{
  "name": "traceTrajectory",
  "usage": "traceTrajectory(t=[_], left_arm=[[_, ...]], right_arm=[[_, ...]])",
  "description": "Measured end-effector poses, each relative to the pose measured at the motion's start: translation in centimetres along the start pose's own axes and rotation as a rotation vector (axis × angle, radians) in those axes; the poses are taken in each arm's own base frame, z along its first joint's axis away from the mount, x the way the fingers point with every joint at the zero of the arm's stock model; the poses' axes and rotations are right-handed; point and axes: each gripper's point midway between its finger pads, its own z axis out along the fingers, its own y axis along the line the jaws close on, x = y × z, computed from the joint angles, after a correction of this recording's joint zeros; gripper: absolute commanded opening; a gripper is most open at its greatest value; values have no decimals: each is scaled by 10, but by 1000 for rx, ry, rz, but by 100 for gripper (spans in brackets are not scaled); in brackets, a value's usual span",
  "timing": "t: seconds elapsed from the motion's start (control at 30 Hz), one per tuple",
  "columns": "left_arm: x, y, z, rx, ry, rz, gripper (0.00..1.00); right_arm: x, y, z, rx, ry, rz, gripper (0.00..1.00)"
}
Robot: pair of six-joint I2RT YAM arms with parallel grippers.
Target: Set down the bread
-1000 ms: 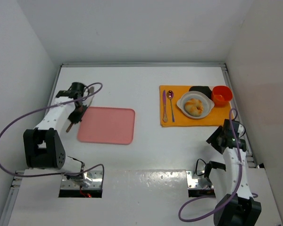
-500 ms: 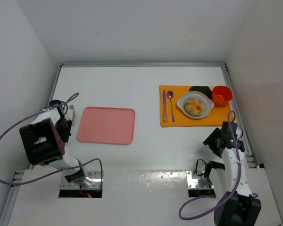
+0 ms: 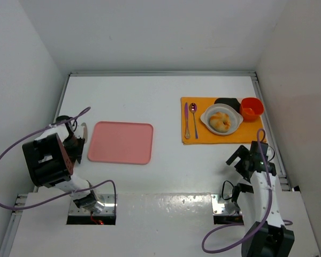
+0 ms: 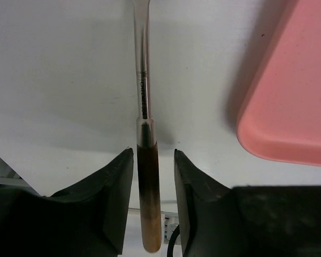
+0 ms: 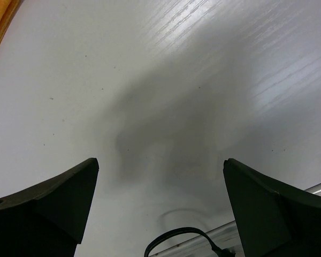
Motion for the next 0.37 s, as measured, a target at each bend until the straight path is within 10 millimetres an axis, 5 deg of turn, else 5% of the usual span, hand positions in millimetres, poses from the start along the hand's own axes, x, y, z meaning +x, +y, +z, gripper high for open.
traceTrajectory(t=[0.37], left_arm=[[2, -1, -1, 2, -3, 5, 45]], right_arm=[[-3, -2, -1, 7, -18, -6, 99]])
